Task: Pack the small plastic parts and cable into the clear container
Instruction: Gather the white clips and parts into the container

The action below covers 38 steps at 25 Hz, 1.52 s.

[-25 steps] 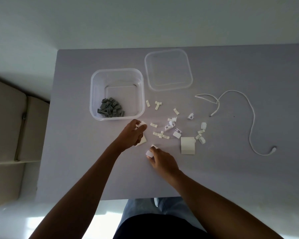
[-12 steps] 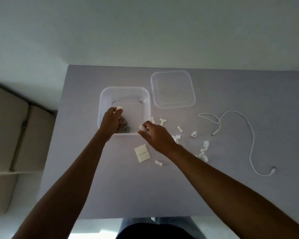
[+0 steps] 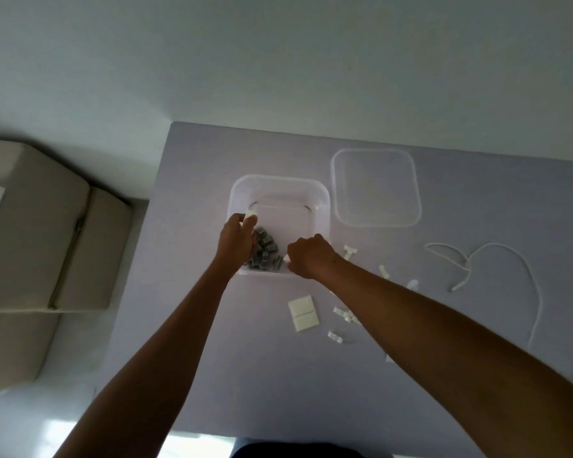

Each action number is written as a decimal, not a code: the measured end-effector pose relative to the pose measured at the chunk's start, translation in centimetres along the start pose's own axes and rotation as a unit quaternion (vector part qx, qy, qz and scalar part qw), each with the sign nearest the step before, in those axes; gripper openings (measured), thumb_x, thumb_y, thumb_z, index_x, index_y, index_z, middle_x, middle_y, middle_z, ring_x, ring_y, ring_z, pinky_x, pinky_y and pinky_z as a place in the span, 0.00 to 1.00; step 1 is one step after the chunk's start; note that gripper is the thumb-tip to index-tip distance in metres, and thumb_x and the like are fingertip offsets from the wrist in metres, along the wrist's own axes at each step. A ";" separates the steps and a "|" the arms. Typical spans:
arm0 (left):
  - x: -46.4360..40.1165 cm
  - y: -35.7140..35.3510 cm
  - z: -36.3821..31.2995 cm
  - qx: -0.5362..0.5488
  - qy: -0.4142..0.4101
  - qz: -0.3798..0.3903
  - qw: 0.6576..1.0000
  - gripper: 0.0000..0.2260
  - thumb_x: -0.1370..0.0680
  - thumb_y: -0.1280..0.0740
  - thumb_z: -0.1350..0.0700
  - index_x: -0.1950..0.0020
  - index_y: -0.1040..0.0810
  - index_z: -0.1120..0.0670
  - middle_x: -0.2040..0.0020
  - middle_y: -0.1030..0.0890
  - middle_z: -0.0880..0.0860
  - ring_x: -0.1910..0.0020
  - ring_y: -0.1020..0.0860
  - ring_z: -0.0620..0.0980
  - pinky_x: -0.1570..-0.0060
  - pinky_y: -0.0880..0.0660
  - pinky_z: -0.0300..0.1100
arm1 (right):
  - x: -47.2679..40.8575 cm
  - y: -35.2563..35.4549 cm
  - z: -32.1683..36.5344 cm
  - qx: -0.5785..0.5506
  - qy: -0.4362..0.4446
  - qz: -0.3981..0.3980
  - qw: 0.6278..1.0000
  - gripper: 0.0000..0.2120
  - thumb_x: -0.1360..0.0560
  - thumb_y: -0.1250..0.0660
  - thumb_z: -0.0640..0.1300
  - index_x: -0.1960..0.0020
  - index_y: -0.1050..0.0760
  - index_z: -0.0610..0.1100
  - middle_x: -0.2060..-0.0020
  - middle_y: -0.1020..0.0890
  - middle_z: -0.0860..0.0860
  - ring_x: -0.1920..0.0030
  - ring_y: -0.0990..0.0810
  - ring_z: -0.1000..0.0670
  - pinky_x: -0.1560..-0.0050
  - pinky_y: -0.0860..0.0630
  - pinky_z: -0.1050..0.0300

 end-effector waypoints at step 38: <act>12.1 -18.1 -0.3 -0.361 -0.319 0.192 0.855 0.10 0.23 0.33 0.55 0.43 0.25 0.55 0.48 0.21 0.54 0.51 0.22 0.53 0.52 0.23 0.46 | 17.7 -16.1 -12.5 -0.463 -0.355 -0.354 0.731 0.24 0.32 0.41 0.27 0.40 0.23 0.42 0.44 0.22 0.43 0.41 0.26 0.43 0.40 0.25 0.50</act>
Point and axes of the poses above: each hand's wrist, its own x-axis away from the middle knuckle, its own y-axis out of the back of the hand, z = x × y, the point moved 1 cm from there along -x, towards the middle knuckle
